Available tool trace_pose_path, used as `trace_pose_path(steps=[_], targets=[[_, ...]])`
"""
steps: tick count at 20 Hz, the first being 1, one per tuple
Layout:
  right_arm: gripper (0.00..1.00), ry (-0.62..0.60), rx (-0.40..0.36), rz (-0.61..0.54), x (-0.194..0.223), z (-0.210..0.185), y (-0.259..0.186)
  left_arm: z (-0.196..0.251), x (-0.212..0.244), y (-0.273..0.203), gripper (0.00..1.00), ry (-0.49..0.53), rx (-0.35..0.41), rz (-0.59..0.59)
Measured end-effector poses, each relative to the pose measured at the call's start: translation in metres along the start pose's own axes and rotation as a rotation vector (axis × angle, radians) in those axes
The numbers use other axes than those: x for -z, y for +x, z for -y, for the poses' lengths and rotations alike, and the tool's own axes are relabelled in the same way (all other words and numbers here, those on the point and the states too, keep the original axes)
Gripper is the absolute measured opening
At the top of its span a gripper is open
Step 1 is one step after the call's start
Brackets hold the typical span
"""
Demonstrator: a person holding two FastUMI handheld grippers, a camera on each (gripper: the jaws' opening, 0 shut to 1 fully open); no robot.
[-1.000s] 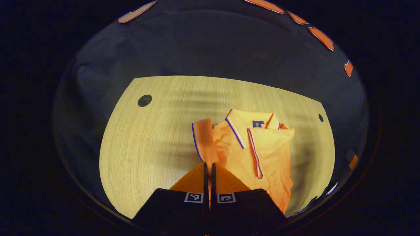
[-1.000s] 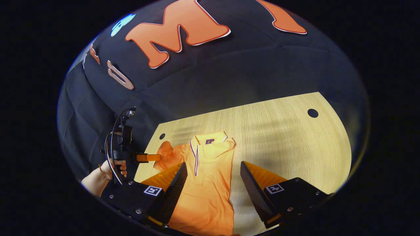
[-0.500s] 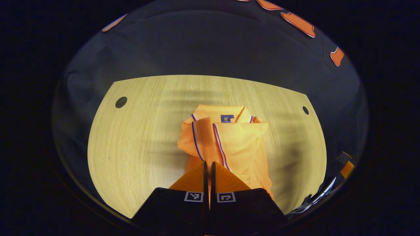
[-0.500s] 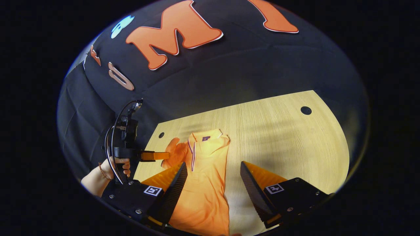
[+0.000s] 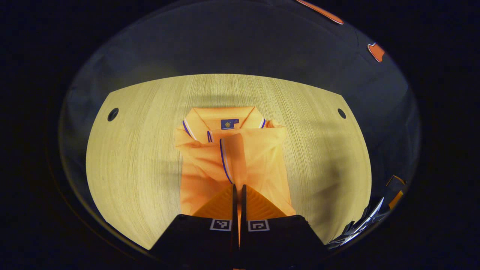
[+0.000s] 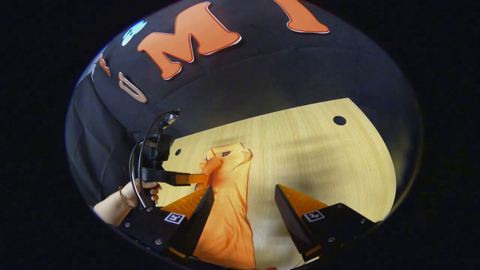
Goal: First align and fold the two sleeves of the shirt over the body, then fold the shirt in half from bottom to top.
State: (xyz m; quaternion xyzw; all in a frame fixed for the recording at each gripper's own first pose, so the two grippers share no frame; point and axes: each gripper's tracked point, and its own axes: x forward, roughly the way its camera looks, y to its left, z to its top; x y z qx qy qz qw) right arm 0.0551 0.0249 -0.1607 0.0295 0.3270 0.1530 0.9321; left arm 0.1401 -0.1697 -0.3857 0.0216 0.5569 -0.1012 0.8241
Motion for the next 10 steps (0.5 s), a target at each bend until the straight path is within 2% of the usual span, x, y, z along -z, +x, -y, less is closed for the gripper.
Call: trace_pose_path(steps=[2,4,5,6,9,10], targets=[[0.98,-0.001,0.007,-0.007,0.003,0.004,0.000,0.009,0.005,0.007,0.03,-0.043,0.041,-0.014],[0.98,-0.001,0.014,-0.014,0.006,0.006,0.001,0.019,0.009,0.009,0.11,-0.093,0.096,-0.023],[0.98,-0.001,0.015,-0.017,0.007,0.005,0.002,0.023,0.012,0.010,0.11,-0.114,0.119,-0.026],[0.98,-0.003,0.016,-0.020,0.008,0.004,0.003,0.025,0.013,0.010,0.18,-0.131,0.139,-0.027],[0.98,-0.020,0.016,-0.032,0.013,-0.003,0.004,0.020,0.019,0.004,0.93,-0.125,0.137,-0.009],[0.98,-0.026,0.015,-0.036,0.015,-0.007,0.004,0.017,0.021,-0.002,0.94,-0.118,0.132,-0.001]])
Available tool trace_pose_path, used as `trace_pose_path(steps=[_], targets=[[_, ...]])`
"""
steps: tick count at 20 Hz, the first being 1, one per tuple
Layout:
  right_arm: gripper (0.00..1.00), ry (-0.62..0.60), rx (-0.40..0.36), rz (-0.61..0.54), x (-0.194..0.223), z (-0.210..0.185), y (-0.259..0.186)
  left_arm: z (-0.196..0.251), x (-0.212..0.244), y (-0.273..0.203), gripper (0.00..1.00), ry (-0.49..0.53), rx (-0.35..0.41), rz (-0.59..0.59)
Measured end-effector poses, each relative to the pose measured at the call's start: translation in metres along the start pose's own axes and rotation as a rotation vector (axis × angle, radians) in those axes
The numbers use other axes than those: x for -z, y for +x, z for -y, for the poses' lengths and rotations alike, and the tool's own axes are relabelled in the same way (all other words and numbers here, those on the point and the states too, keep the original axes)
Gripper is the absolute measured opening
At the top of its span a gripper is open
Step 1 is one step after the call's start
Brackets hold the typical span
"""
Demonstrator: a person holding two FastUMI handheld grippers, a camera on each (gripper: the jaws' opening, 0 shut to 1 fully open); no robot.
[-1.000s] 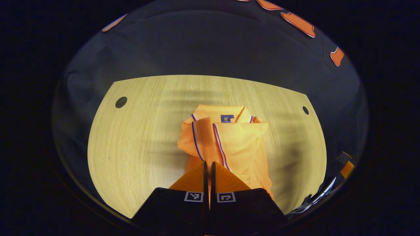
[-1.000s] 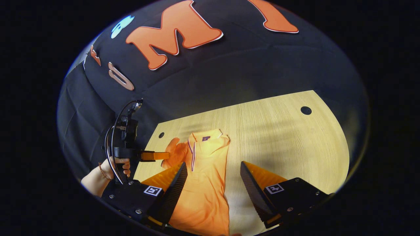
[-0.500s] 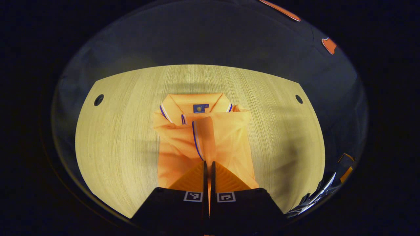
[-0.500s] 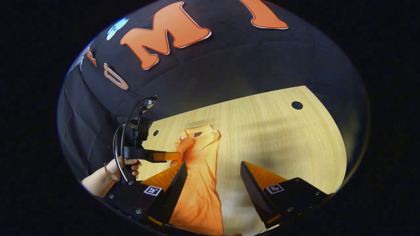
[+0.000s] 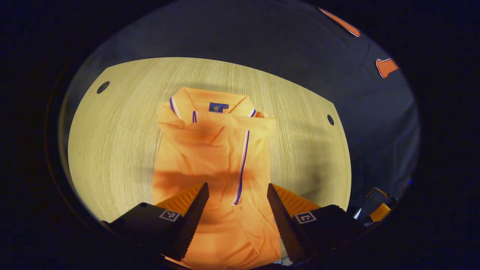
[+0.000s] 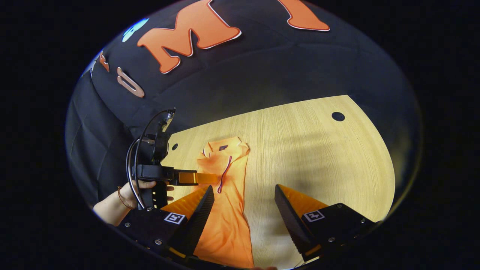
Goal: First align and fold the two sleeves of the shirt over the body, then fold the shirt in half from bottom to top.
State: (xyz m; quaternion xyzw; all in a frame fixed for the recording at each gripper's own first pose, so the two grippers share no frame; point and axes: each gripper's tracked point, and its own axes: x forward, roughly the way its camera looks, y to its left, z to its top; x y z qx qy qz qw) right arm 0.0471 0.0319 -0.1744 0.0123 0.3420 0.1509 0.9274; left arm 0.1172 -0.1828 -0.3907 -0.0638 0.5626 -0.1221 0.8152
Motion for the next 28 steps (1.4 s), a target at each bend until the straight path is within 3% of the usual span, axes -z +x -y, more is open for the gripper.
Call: trace_pose_path(steps=[8,12,18,23,26,28], targets=[[0.99,-0.048,0.026,-0.021,0.023,-0.032,-0.002,-0.030,0.015,-0.079,0.99,0.059,-0.031,0.141],[0.98,-0.087,0.064,-0.054,0.050,-0.047,-0.005,-0.053,0.044,-0.117,0.99,0.101,-0.048,0.177],[0.98,-0.122,0.115,-0.135,0.107,-0.062,-0.008,-0.096,0.110,-0.152,0.99,0.192,-0.130,0.160],[0.99,-0.140,0.144,-0.265,0.174,-0.062,-0.007,-0.113,0.182,-0.160,0.99,0.157,-0.142,0.091],[0.99,-0.151,0.181,-0.328,0.205,-0.060,0.001,-0.131,0.218,-0.161,0.99,0.156,-0.191,0.049],[0.99,-0.153,0.196,-0.380,0.236,-0.061,-0.008,-0.129,0.247,-0.149,0.99,0.131,-0.170,0.002]])
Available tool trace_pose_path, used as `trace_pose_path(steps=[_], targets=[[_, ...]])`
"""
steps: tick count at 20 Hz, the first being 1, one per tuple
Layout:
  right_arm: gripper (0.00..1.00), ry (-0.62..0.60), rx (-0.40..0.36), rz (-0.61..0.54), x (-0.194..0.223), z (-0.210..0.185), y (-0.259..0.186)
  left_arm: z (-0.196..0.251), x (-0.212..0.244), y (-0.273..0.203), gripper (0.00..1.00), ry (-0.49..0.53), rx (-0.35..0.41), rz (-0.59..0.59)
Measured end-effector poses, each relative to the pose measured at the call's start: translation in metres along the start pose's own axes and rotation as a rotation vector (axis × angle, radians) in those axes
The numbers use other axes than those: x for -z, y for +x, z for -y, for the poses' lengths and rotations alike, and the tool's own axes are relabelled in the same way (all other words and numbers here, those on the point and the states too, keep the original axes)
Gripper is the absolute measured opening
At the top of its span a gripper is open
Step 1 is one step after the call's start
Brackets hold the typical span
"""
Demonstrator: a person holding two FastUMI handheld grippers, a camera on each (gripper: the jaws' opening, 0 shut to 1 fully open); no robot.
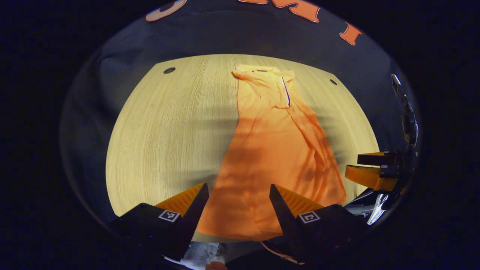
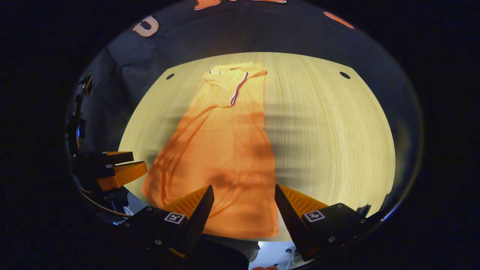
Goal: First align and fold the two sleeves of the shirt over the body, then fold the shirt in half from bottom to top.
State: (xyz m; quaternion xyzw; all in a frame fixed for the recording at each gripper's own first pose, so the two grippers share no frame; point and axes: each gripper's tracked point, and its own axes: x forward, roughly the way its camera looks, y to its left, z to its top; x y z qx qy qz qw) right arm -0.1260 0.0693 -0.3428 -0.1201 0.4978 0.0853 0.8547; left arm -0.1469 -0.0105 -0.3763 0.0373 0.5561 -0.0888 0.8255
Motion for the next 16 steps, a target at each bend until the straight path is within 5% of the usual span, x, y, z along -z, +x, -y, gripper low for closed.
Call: trace_pose_path(steps=[8,16], targets=[[0.99,0.000,0.080,-0.184,0.092,0.012,0.013,0.002,0.072,0.026,0.99,0.016,-0.035,-0.153],[0.99,-0.019,0.133,-0.220,0.108,0.021,0.028,-0.004,0.096,0.041,0.99,0.019,-0.072,-0.194]])
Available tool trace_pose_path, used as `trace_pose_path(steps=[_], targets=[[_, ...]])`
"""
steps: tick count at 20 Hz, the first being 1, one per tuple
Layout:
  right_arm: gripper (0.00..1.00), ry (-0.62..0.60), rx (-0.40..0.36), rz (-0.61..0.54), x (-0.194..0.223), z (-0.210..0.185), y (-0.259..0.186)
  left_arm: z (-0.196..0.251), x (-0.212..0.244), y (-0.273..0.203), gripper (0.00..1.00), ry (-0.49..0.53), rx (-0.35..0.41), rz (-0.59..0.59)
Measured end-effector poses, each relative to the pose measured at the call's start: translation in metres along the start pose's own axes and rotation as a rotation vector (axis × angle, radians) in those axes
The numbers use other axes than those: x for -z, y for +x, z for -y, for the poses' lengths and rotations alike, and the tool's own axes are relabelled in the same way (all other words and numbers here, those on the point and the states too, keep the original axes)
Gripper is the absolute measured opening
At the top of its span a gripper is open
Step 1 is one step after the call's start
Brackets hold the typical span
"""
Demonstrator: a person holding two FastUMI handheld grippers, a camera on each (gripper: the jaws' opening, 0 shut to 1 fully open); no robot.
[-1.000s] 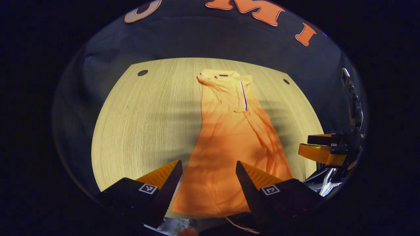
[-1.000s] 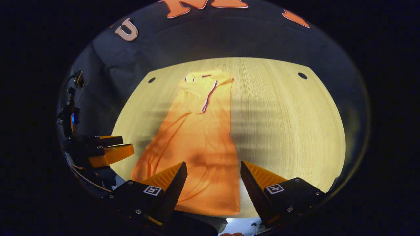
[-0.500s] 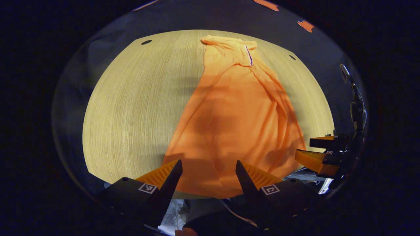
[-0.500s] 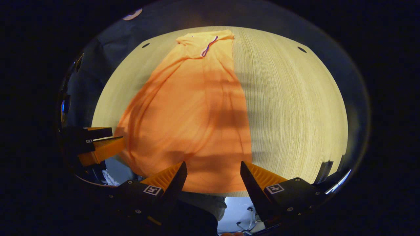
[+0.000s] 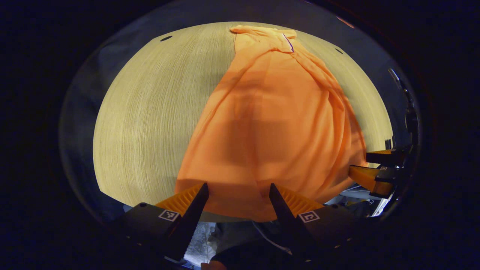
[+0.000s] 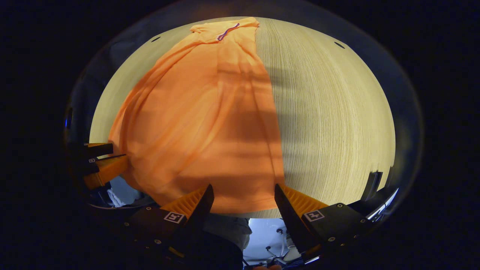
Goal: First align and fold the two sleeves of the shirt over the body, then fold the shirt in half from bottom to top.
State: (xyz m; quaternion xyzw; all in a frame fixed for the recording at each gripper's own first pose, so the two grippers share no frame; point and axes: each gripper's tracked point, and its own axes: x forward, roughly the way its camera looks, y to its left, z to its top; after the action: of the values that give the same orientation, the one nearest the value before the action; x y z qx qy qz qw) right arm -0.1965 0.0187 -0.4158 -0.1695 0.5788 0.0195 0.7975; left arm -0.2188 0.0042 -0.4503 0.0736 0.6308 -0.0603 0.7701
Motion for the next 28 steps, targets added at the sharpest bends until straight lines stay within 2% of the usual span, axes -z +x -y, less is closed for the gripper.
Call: trace_pose_path(steps=[6,10,12,13,14,15,17,18,19,20,22,28], targets=[[0.99,-0.020,0.016,-0.008,0.001,-0.002,0.002,-0.003,0.000,0.005,0.96,0.022,-0.053,0.004],[0.99,-0.008,0.016,-0.018,0.002,-0.004,0.003,-0.001,-0.001,0.006,0.97,0.028,-0.056,0.004],[0.90,-0.005,0.016,-0.006,0.001,-0.007,0.003,0.001,-0.002,0.006,0.97,0.016,-0.059,0.014],[0.76,-0.001,0.017,0.000,0.001,-0.008,0.001,0.006,-0.002,0.005,0.76,0.021,-0.057,0.028],[0.67,-0.002,0.015,0.006,0.001,-0.010,0.003,0.011,-0.003,0.005,0.54,0.037,-0.051,0.038],[0.47,0.009,0.011,0.013,0.000,-0.011,0.003,0.015,-0.005,0.004,0.32,0.054,-0.044,0.056],[0.08,0.022,-0.013,0.021,0.000,-0.013,0.003,0.022,-0.006,0.004,0.05,0.064,-0.011,0.091],[0.08,0.022,-0.024,0.031,-0.001,-0.012,0.000,0.025,-0.008,0.003,0.01,0.049,0.020,0.098],[0.04,0.038,-0.041,0.049,0.004,-0.013,0.012,0.026,-0.010,0.004,0.01,0.023,0.045,0.106],[0.00,0.033,-0.056,0.057,-0.003,-0.012,0.001,0.026,-0.010,0.007,0.01,-0.004,0.067,0.108],[0.00,0.051,-0.071,0.065,-0.002,-0.012,0.002,0.024,-0.007,0.002,0.01,-0.058,0.105,0.091],[0.00,0.057,-0.088,0.058,-0.004,-0.011,-0.006,0.028,-0.015,-0.013,0.01,-0.078,0.130,0.079]])
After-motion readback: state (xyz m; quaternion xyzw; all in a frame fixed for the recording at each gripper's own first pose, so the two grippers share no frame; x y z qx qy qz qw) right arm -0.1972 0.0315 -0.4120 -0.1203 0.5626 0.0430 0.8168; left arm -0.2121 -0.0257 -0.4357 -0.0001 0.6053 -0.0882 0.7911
